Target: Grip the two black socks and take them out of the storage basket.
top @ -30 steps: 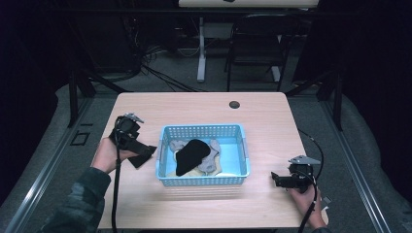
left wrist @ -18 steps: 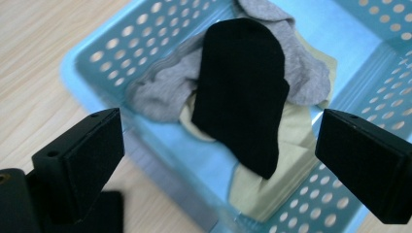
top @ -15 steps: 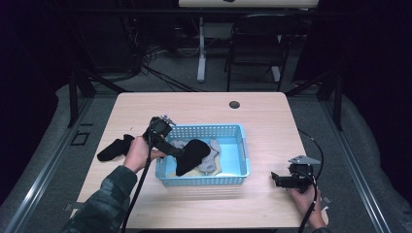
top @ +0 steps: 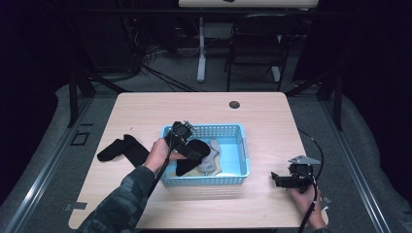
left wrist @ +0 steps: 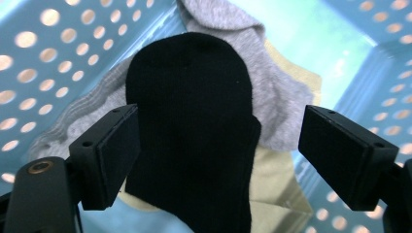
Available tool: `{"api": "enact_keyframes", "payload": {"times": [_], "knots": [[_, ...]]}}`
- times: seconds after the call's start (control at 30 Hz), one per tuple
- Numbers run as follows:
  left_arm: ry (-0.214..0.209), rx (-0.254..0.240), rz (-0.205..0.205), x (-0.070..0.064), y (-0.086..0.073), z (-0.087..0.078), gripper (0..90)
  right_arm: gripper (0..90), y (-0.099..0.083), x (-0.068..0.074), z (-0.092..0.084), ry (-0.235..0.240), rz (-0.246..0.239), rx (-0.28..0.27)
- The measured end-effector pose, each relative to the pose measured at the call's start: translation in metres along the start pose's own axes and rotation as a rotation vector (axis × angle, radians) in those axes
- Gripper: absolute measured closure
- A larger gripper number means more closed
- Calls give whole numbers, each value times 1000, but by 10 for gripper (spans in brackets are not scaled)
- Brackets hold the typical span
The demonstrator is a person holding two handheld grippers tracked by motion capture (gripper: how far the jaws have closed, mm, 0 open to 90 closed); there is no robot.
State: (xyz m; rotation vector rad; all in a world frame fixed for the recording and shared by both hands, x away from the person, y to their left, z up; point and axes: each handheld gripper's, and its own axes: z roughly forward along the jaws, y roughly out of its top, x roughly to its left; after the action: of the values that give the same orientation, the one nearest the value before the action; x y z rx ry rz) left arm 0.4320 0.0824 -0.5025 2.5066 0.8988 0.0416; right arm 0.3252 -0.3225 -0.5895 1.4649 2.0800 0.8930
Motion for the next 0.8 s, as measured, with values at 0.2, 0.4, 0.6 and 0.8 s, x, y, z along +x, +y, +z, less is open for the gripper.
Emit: {"api": "enact_keyframes", "payload": {"times": [0.2,0.4,0.6,0.8], "knots": [[-3,65,-7,1,5,19,201,29,0,0,0,0,-1,-2],[37,120,-2,0,7,28,254,29,0,0,0,0,0,0],[89,175,2,-3,7,38,384,29,0,0,0,0,-1,0],[78,172,12,-3,6,37,663,29,0,0,0,0,-1,-2]]}}
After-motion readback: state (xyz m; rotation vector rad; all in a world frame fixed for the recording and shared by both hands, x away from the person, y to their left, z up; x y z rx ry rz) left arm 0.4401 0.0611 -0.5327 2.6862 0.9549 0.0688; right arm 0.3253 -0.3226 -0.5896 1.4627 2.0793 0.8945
